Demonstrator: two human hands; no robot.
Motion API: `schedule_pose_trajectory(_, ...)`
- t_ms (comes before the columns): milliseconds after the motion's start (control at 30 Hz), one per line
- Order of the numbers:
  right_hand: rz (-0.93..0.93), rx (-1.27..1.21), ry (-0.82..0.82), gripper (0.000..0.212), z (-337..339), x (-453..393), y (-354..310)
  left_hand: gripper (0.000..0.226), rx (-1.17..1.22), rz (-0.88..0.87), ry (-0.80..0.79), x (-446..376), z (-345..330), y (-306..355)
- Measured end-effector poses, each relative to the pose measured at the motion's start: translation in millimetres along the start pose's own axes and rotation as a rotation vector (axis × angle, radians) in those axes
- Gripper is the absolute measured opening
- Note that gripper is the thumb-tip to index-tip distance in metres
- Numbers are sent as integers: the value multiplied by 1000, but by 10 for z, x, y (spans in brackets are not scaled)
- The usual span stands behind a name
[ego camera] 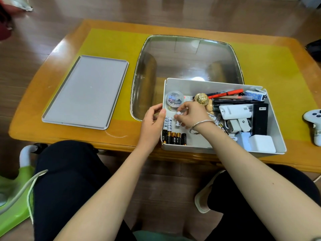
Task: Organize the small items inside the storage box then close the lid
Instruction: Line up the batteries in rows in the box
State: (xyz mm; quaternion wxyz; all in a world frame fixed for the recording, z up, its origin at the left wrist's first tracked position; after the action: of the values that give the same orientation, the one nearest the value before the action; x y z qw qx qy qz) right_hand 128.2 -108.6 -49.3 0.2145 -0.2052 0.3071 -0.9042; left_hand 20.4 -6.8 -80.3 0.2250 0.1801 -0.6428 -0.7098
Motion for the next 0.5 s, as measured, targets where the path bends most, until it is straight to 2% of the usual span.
schedule_pose_trajectory(133,-40,127,-57,22,-86,-39,57,31,-12,3,2,2,-4,4)
schedule_pose_trajectory(233,-78,117,-91,35,-87,-30,120,31,-12,8,-3,6,-1,7)
schedule_pose_trajectory(400,-3,105,-174,34,-75,41,101,31,-18,10,-2,6,0,9)
schedule_pose_trajectory(500,35,116,-156,34,-79,74,95,31,-23,13,0,3,-3,7)
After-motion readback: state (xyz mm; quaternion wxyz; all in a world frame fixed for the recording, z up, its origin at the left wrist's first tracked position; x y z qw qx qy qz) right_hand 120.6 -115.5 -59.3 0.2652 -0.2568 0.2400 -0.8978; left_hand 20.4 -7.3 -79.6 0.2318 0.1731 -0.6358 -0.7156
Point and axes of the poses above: each hand's wrist, its own x-axis away from the middle knuckle, its own z-axis out of the back of the hand, y = z × x, the point moved 1 cm from there along -x, towards the middle knuckle, and after that the axes turned 2 degrees about -y, right-handed, at the moved point
